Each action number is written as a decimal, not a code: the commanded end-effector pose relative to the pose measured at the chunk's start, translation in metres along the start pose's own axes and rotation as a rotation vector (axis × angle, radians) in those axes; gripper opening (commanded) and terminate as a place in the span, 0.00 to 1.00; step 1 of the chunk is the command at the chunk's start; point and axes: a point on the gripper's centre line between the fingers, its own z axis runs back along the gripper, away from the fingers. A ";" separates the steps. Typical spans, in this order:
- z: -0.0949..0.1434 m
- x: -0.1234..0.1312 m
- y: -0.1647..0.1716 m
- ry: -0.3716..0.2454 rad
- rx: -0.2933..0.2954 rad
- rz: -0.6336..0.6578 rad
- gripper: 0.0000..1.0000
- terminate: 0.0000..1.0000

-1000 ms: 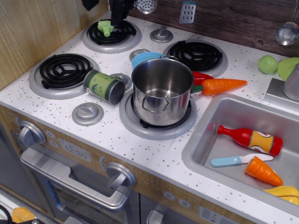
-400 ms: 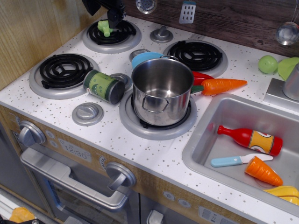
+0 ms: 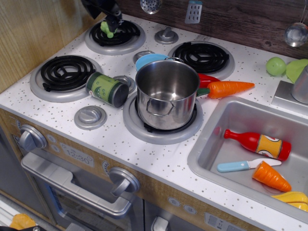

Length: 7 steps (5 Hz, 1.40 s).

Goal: Put broccoli in pot or pan

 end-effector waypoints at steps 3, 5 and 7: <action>-0.018 0.025 0.036 -0.046 -0.062 -0.036 1.00 0.00; -0.039 0.024 0.037 -0.057 -0.101 -0.017 1.00 0.00; -0.048 0.031 0.025 -0.039 -0.139 0.017 0.00 0.00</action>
